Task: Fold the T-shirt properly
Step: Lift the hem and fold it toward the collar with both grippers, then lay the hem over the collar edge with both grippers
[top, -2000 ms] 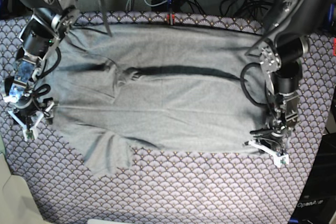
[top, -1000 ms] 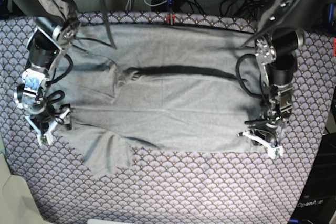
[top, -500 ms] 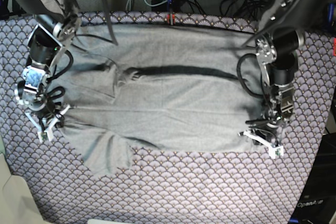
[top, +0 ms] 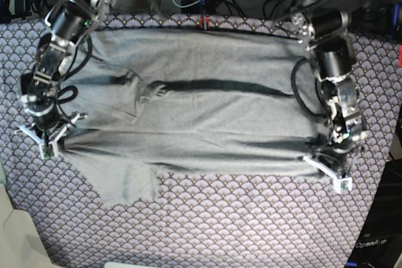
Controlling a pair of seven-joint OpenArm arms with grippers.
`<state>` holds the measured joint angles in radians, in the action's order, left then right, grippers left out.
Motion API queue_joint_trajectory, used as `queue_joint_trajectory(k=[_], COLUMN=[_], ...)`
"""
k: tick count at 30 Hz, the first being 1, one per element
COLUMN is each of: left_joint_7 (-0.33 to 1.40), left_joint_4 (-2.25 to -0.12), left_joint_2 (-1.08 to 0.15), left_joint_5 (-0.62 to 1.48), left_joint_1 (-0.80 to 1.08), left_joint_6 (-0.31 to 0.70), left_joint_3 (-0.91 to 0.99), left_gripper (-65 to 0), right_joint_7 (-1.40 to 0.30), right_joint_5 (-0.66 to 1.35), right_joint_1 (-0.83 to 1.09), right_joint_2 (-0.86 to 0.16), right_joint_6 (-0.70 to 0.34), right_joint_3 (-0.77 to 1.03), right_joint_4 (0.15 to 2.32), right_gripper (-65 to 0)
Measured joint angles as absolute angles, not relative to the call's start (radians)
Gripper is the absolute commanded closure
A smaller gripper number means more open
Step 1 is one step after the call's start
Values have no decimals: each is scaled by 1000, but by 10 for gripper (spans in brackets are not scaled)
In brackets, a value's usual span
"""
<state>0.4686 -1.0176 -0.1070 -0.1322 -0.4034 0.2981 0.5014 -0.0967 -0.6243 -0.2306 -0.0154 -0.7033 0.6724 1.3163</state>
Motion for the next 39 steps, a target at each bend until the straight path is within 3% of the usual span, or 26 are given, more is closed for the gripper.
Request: queue_joint_trajectory(k=[13, 26, 33, 39], left_joint_7=[654, 680, 688, 820], left_joint_4=[-1484, -1691, -1795, -1822], left_joint_2=[-92, -91, -91, -144], left_joint_5=[90, 189, 232, 356], left_joint_1=[-97, 104, 182, 189], left_joint_6=[295, 295, 299, 303], left_joint_3=[500, 501, 578, 656], left_gripper=[0, 0, 0, 0], right_joint_7=[-114, -104, -104, -41], right_joint_5=[-555, -473, -333, -327], right_joint_1=[-2, 217, 358, 417], right_joint_2=[51, 52, 33, 35], right_joint_6=[-707, -710, -707, -709], right_joint_3=[675, 673, 673, 686], right_joint_4=[1615, 1819, 1832, 1835], right_gripper=[0, 0, 0, 0])
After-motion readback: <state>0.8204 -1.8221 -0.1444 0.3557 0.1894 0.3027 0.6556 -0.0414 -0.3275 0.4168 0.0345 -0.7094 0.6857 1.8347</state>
